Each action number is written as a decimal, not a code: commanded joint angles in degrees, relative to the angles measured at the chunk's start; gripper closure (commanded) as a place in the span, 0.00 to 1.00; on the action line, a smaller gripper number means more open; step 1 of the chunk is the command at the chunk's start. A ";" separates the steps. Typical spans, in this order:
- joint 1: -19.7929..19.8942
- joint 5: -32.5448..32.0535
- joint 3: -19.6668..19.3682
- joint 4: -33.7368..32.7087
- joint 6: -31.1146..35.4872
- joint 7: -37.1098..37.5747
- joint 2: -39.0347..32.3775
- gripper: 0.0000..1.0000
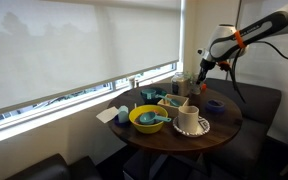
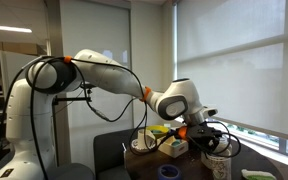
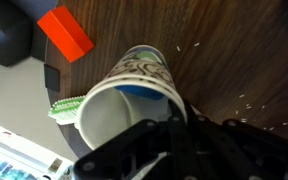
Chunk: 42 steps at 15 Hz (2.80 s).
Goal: Pick up the two stacked paper coffee cups from the table and move them to the left side of the table, remove the spoon from the paper coffee cups and put it in the sugar jar
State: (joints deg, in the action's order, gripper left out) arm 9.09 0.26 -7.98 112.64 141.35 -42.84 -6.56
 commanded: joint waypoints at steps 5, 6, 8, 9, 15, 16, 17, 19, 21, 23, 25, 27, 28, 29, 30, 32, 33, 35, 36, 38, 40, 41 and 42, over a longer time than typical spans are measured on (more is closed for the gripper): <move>0.11 0.73 0.53 2.80 -5.56 -0.81 9.55 0.99; -0.46 2.38 0.78 3.41 -6.44 -3.78 11.61 0.99; -2.74 5.15 1.54 4.90 -8.46 -8.94 15.40 0.99; -4.16 5.73 2.05 5.16 -10.06 -10.07 16.50 0.99; -13.40 8.44 5.62 6.50 -17.23 -16.53 20.10 0.99; -12.14 6.54 5.09 4.90 -16.08 -12.45 18.24 0.99; -12.92 6.52 5.55 5.02 -16.21 -12.21 18.33 0.96; -12.82 6.50 5.51 5.02 -16.20 -11.92 18.18 0.96; -12.35 6.51 4.97 5.03 -16.20 -12.05 18.10 0.96; -12.21 5.76 5.04 5.33 -16.72 -11.96 18.17 0.99; -11.74 2.93 5.47 7.02 -18.69 -10.41 20.45 0.99; -11.34 -0.16 5.94 9.33 -21.54 -7.57 23.50 0.99; -11.39 -0.97 6.04 10.76 -22.67 -6.03 25.39 0.99; -11.55 -1.49 6.08 11.93 -23.69 -4.58 26.82 0.99; -11.81 -1.46 6.11 13.39 -24.42 -3.15 28.48 0.99; -12.23 -0.35 6.17 16.80 -23.48 0.74 31.73 0.99; -12.54 0.28 6.23 18.67 -22.84 2.66 33.46 0.99; -12.77 0.34 6.68 22.12 -23.15 7.57 36.92 0.99; -12.99 0.19 7.06 23.94 -23.22 10.07 38.62 0.99; -13.39 -0.13 7.79 26.87 -23.92 15.24 41.38 0.99; -13.61 -1.50 8.68 29.26 -24.39 19.59 43.55 0.99; -13.75 -1.51 8.99 30.55 -23.53 21.27 44.43 0.99; -13.68 -1.51 9.25 31.70 -22.65 23.01 45.11 0.99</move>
State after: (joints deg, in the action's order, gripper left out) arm -4.14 0.03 0.39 140.13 117.48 -25.57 34.45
